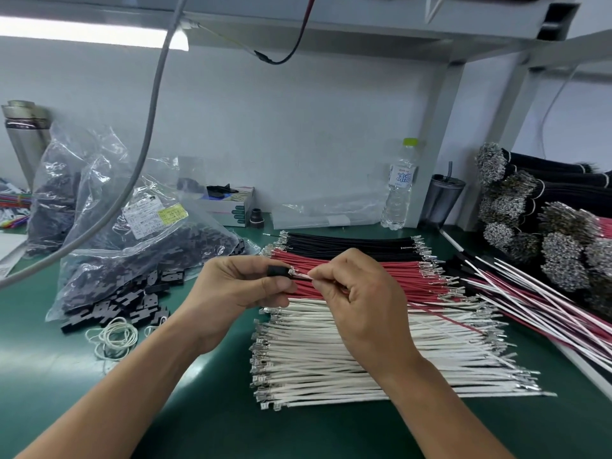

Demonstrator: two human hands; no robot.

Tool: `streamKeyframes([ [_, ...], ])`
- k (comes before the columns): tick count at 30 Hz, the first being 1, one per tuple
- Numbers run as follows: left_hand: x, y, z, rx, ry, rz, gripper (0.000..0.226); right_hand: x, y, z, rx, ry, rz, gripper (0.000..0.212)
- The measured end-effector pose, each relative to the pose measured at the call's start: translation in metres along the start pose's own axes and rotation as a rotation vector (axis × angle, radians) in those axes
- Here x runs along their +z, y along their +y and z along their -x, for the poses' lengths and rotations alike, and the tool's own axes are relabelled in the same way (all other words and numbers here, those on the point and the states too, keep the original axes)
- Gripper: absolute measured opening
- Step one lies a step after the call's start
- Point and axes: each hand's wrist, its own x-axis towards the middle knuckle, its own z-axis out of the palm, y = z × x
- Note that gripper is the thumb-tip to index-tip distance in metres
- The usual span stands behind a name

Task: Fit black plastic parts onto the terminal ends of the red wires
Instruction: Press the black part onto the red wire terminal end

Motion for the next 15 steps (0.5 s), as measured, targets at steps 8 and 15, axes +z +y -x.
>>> streamKeyframes([
  [8,0.0,-0.0008,0.0002,-0.002,0.004,-0.006,0.034,-0.0017,-0.0015,0.0011,-0.047,0.002,0.065,0.004],
  [15,0.002,-0.0004,0.0025,0.016,-0.027,-0.135,0.027,0.0025,-0.0052,0.001,-0.137,0.044,0.228,0.003],
])
